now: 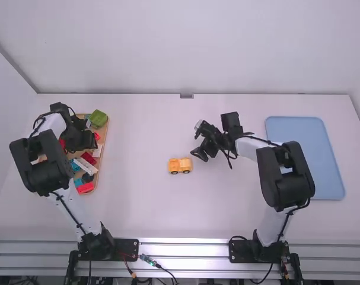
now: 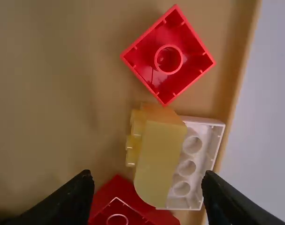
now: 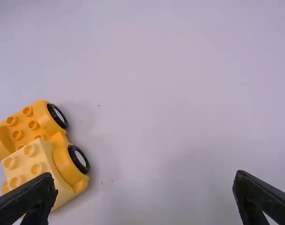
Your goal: Assemble lego blocks to make yellow taxi
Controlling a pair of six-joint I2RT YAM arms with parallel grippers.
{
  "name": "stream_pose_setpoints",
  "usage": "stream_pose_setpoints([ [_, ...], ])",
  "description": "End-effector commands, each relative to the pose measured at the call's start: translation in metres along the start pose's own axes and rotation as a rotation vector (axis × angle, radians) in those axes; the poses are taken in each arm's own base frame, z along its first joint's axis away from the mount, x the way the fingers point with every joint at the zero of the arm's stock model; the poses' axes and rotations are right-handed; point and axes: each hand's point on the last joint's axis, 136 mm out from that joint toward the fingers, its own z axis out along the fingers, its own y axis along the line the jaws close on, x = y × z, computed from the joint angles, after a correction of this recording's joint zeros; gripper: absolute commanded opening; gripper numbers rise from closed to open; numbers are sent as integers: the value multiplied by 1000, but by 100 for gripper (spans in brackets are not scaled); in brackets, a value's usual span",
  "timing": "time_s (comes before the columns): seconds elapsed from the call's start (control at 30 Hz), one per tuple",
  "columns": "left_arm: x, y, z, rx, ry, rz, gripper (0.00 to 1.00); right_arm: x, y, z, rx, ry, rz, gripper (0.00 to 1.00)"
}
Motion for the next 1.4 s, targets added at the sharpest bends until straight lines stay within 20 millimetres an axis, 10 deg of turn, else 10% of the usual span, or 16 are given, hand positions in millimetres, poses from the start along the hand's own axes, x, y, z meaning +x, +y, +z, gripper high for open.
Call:
stream_pose_setpoints([
  [0.0, -7, 2, -2, -12, -22, 2, 60, 6, 1, 1, -4, 12, 17, 99],
  [0.5, 12, 2, 23, -15, -5, 26, 46, 6, 1, 1, -4, 13, 17, 99],
  [1.37, -10, 6, 4, -28, -50, -12, 45, 6, 1, 2, -4, 14, 17, 99],
])
